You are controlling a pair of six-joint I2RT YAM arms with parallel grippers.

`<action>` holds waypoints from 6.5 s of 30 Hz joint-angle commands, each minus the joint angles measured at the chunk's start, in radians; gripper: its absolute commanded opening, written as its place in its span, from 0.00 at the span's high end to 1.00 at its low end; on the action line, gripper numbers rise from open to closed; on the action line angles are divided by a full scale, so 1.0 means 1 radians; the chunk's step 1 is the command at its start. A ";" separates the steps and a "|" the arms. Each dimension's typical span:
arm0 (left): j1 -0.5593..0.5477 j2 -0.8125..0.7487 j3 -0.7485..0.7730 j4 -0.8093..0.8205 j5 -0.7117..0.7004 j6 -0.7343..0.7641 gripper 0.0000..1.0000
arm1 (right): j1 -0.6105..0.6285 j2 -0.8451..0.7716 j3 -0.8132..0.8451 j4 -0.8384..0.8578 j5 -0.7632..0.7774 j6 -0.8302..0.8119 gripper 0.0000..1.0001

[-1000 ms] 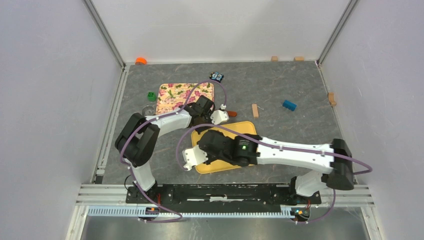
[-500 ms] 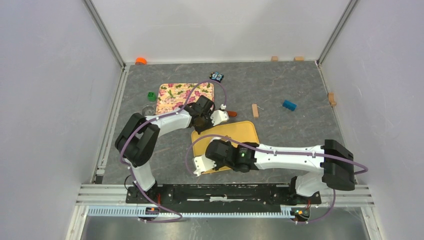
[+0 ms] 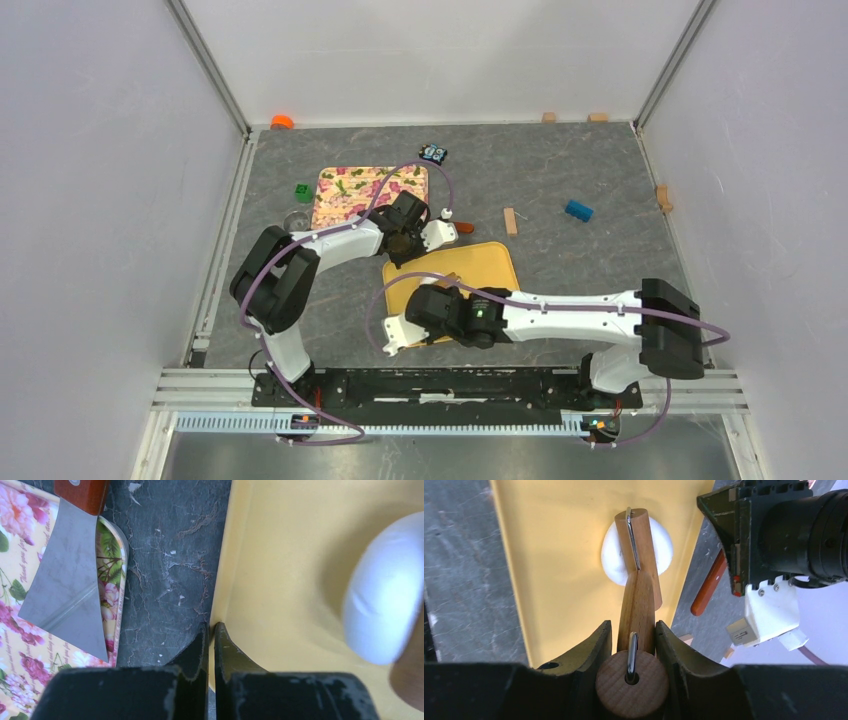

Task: Roll out the dumpling wrappers from the dough
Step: Flatten out the dough on the work surface.

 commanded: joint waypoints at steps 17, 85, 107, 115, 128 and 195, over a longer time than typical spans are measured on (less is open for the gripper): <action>0.002 0.117 -0.063 -0.005 -0.014 0.026 0.98 | 0.079 -0.041 -0.087 -0.185 -0.140 0.166 1.00; 0.002 0.123 -0.057 -0.009 -0.017 0.027 0.98 | 0.040 0.086 -0.037 -0.156 -0.146 0.065 1.00; 0.001 0.128 -0.053 -0.014 -0.018 0.028 0.98 | 0.068 0.047 -0.040 -0.179 -0.110 0.112 1.00; 0.000 0.126 -0.054 -0.014 -0.017 0.028 0.98 | 0.094 -0.071 -0.141 -0.203 -0.070 0.192 1.00; 0.000 0.129 -0.053 -0.014 -0.019 0.026 0.98 | 0.084 -0.007 -0.097 -0.216 -0.117 0.179 1.00; -0.003 0.133 -0.048 -0.019 -0.023 0.027 0.98 | 0.107 -0.080 -0.184 -0.246 -0.118 0.236 1.00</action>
